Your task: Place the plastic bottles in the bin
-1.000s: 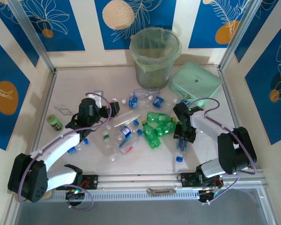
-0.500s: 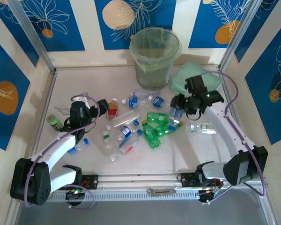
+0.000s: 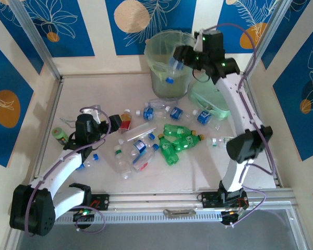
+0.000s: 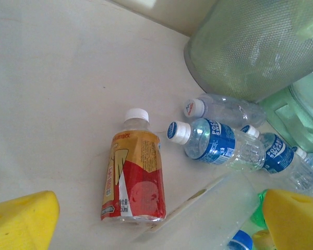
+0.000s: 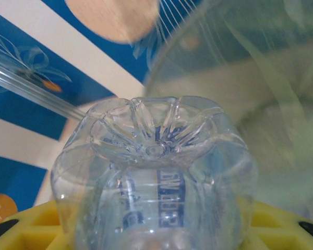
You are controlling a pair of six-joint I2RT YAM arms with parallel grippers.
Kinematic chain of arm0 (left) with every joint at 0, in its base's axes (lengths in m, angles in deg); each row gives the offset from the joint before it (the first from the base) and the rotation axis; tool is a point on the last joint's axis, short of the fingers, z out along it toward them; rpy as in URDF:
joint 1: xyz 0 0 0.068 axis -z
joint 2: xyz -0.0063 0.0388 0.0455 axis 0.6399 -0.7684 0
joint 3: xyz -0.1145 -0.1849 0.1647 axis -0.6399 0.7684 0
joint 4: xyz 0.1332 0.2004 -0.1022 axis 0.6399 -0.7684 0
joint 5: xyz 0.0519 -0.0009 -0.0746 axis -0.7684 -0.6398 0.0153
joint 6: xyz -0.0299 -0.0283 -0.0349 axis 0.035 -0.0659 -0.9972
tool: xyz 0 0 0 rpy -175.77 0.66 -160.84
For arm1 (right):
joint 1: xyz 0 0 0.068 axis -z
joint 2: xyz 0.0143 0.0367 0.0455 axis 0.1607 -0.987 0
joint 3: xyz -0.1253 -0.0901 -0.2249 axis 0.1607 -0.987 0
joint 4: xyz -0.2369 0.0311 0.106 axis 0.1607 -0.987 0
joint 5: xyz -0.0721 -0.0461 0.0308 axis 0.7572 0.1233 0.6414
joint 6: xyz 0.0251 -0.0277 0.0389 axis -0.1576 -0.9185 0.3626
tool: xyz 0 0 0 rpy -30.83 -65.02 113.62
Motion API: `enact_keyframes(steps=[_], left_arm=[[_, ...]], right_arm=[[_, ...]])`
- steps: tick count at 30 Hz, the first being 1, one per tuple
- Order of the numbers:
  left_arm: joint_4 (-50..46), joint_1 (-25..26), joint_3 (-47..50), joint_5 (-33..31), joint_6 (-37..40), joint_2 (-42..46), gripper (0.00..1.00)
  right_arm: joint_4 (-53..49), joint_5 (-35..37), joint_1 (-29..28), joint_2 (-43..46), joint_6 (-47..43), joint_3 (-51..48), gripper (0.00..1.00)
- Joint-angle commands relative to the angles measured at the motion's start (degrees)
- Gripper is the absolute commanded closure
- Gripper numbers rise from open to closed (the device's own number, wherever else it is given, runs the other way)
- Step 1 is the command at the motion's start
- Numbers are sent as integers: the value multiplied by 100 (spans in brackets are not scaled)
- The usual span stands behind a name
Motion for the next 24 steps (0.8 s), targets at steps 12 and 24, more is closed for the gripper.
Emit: enact_keyframes(steps=[12,24], left_arm=[[-817,-43,163,56,306,694,0],[-951,-48,176,-14,306,838,0]], right_arm=[[1265,376,371,-2589,4,2907,50],[1171,532,279,-3054,-531,2925,39]])
